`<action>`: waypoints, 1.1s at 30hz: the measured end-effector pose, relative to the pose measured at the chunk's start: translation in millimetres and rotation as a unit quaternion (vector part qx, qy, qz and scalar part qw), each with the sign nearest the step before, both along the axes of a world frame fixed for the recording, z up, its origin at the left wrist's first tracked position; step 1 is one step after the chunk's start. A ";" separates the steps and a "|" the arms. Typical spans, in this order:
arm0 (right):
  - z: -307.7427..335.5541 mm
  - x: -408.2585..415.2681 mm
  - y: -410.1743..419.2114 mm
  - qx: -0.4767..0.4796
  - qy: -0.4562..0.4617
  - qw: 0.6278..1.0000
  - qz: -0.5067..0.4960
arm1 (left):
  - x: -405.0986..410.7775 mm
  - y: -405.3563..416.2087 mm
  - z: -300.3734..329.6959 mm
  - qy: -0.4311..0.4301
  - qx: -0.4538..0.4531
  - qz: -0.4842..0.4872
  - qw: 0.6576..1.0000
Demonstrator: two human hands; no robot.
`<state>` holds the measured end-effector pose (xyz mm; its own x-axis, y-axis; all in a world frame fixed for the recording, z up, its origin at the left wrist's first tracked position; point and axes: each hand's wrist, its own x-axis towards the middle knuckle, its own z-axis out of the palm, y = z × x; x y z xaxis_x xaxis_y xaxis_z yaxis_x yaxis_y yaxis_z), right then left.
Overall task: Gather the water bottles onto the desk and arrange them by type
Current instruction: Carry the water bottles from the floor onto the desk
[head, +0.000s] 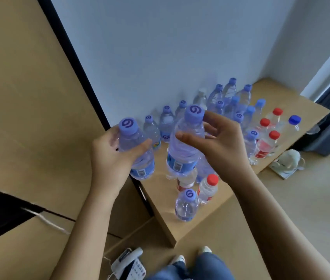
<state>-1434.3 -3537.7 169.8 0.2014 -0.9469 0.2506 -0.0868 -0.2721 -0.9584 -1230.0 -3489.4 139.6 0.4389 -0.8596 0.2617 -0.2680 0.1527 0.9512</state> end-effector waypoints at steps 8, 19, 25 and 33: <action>-3.1 17.9 -117.9 0.022 0.037 0.997 0.064 | -12.1 -68.4 -7.7 0.006 0.054 0.097 0.994; -91.3 51.6 -200.8 0.084 0.191 0.962 0.175 | -23.0 -125.3 -100.1 0.026 0.139 0.229 0.963; -136.4 58.6 -219.8 0.108 0.276 0.926 0.233 | -25.6 -135.5 -149.2 0.026 0.195 0.243 0.950; -154.6 64.9 -230.0 0.117 0.340 0.895 0.264 | -34.1 -134.9 -172.7 0.057 0.180 0.257 0.948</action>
